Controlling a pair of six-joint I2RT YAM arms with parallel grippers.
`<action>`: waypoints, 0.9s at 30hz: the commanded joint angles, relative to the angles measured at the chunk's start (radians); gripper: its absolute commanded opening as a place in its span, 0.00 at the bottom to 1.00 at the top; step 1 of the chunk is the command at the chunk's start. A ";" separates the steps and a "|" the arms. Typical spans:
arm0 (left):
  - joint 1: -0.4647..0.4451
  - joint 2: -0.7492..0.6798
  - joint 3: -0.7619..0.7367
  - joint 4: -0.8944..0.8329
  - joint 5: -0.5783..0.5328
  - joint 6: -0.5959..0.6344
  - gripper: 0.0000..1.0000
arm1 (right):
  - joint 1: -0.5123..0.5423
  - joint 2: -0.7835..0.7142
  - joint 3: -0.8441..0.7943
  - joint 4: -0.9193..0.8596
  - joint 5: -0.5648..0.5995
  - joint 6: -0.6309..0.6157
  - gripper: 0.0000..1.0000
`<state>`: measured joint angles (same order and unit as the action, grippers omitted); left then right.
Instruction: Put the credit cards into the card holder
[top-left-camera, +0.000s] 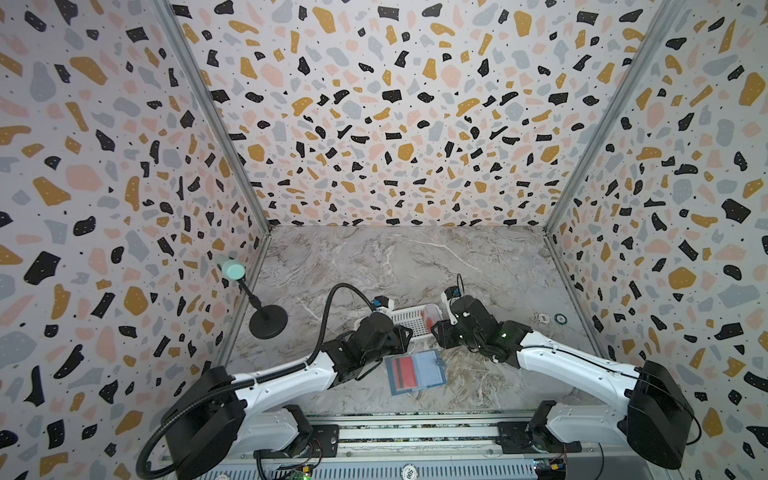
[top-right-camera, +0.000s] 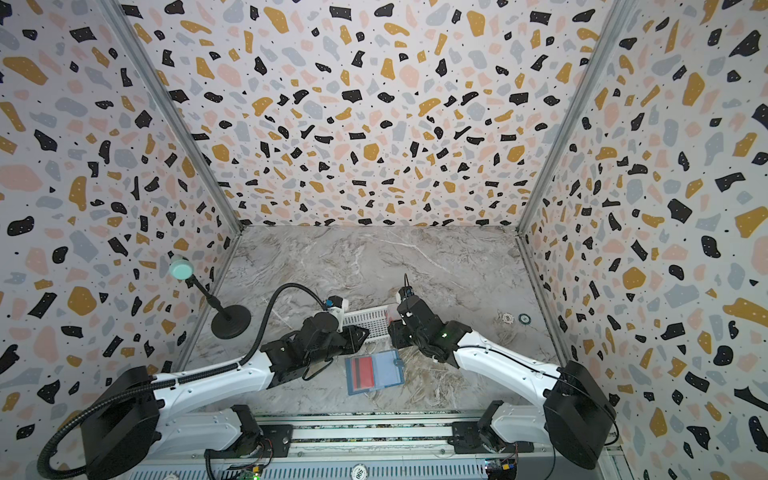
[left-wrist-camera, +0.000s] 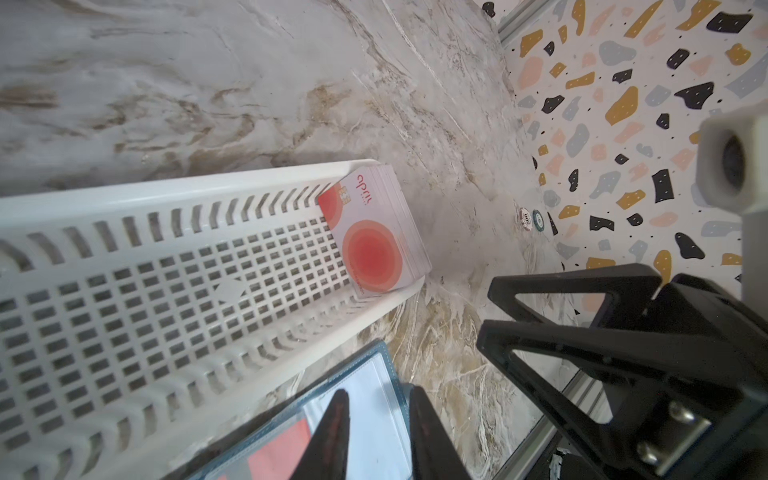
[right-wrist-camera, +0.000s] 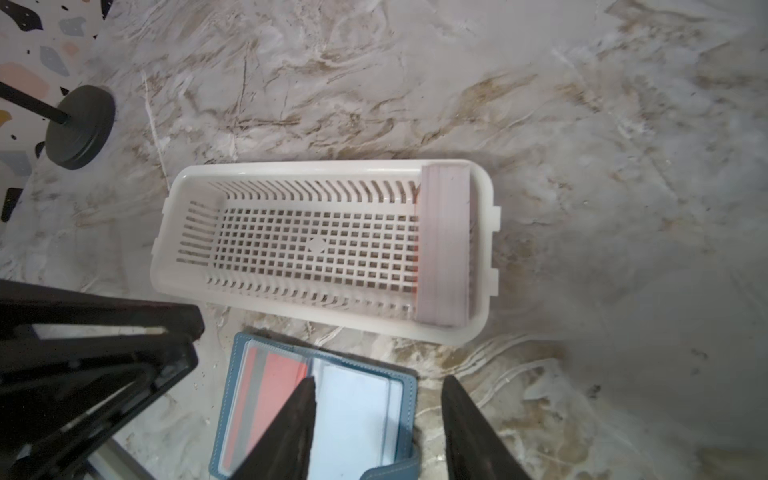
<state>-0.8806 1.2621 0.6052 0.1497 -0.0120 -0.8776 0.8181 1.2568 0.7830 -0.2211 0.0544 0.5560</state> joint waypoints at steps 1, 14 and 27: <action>0.004 0.080 0.072 -0.013 0.021 0.087 0.27 | -0.037 0.035 0.052 -0.026 -0.024 -0.068 0.51; 0.040 0.344 0.220 0.002 0.078 0.117 0.21 | -0.112 0.204 0.118 0.009 -0.057 -0.152 0.59; 0.071 0.444 0.245 0.053 0.110 0.113 0.19 | -0.135 0.308 0.134 0.064 -0.139 -0.129 0.62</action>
<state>-0.8143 1.6970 0.8188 0.1631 0.0788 -0.7773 0.6846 1.5646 0.8875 -0.1741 -0.0547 0.4171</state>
